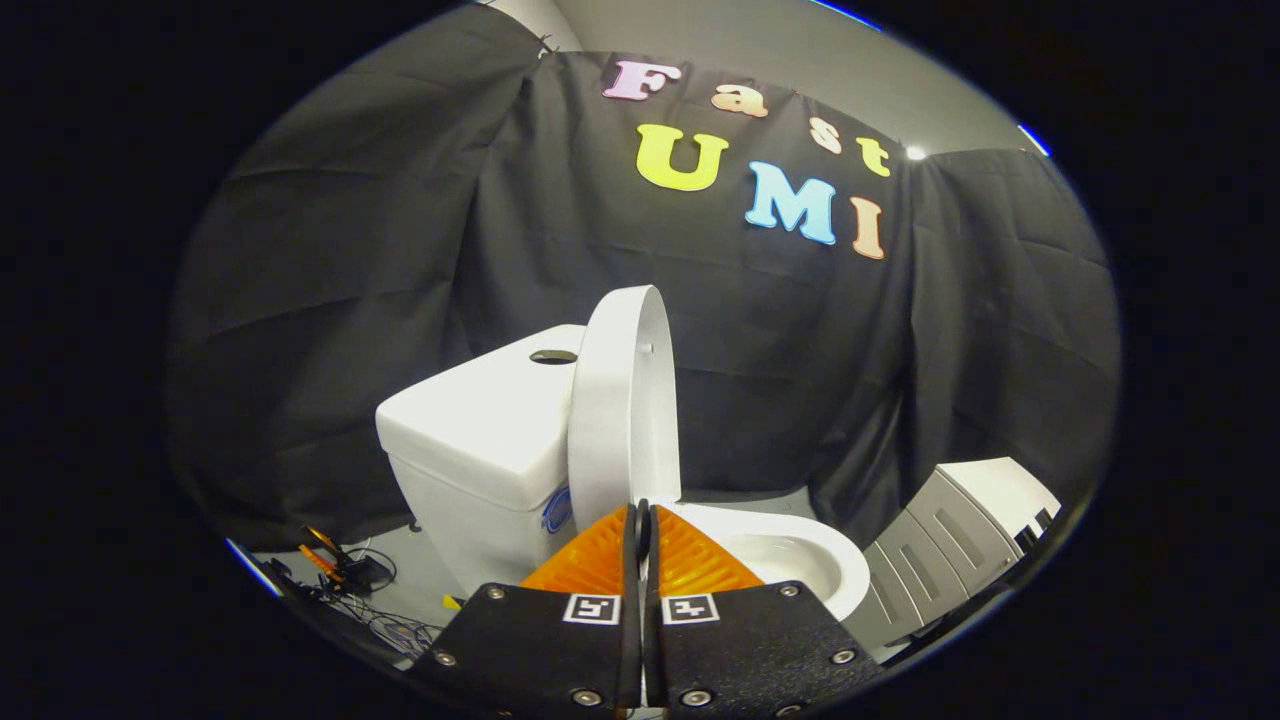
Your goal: Open the toilet lid.
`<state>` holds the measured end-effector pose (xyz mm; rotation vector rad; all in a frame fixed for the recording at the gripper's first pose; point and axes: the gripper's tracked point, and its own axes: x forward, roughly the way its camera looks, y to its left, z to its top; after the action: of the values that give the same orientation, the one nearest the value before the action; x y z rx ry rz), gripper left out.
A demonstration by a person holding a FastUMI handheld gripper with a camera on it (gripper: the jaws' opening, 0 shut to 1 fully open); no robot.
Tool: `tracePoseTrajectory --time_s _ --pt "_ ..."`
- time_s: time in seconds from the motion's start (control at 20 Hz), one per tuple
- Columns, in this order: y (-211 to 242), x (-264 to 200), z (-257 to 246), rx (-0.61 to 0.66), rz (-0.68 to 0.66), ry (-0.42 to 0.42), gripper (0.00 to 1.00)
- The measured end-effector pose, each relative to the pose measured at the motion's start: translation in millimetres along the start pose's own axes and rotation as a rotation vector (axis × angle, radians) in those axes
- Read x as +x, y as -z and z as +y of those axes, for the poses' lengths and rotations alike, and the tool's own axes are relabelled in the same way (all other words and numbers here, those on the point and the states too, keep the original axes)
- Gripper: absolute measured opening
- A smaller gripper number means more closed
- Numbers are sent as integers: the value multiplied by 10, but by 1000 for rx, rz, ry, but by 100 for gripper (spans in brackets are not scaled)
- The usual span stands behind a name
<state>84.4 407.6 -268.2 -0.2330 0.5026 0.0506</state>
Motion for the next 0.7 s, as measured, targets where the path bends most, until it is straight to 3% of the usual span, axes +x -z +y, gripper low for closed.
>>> tracePoseTrajectory --time_s 0.15,0.35,0.5,0.7 --pt "1 10 73 -8 22 -44 5" --pt "-195 -195 86 49 -27 -91 24" --pt "-462 -385 28 128 -77 -167 94" --pt "-891 -610 -459 195 -180 -193 95"
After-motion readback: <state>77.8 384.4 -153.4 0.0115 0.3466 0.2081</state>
